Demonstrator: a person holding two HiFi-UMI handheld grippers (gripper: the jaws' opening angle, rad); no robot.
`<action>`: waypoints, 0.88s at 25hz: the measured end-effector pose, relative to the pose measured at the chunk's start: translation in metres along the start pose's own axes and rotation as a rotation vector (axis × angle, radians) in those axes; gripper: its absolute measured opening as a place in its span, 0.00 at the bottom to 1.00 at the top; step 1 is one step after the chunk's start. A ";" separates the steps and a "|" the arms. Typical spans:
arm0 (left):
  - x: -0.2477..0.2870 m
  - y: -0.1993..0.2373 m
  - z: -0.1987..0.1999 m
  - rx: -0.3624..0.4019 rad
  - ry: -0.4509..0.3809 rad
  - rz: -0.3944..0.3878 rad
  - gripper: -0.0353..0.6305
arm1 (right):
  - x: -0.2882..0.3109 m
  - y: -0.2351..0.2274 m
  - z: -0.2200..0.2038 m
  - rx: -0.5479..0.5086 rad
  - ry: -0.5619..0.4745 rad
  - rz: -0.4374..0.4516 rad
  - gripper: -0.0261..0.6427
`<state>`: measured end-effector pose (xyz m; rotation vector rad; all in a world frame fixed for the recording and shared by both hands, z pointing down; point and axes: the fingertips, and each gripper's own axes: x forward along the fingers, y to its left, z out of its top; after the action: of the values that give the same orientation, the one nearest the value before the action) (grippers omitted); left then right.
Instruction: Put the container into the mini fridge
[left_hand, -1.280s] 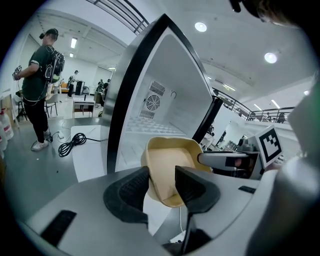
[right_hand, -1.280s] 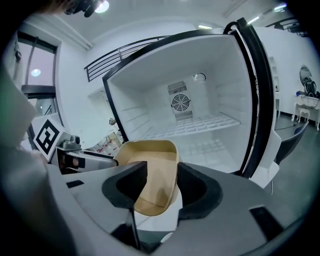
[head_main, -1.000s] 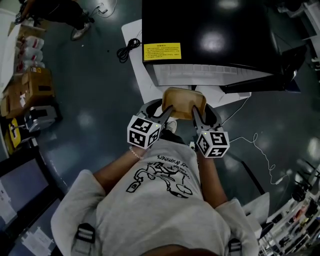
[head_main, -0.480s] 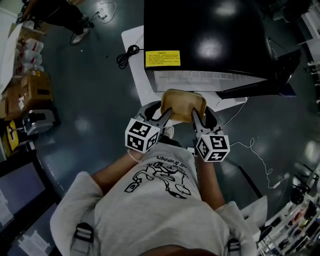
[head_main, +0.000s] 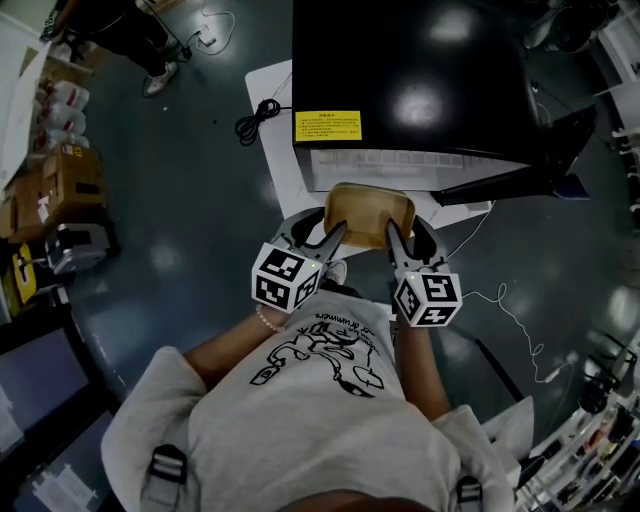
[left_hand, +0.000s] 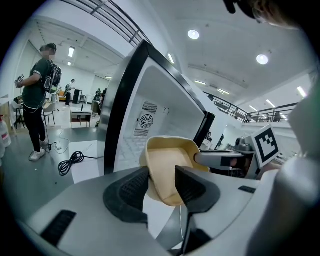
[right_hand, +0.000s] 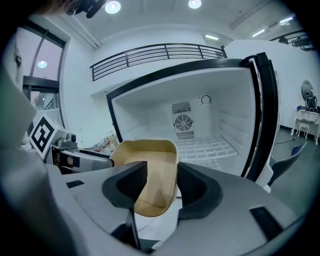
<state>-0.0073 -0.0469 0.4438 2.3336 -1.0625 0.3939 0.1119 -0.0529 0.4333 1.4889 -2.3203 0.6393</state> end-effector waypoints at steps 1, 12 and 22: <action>0.000 0.000 0.000 0.000 0.000 0.000 0.31 | 0.000 -0.001 0.000 -0.001 -0.001 -0.001 0.31; 0.008 -0.006 0.008 0.000 -0.007 -0.009 0.31 | 0.001 -0.011 0.008 -0.005 -0.015 -0.011 0.31; 0.018 -0.010 0.015 0.005 -0.018 -0.009 0.31 | 0.003 -0.021 0.017 -0.013 -0.029 -0.016 0.31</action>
<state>0.0121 -0.0610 0.4368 2.3493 -1.0609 0.3728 0.1296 -0.0717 0.4249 1.5191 -2.3270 0.6007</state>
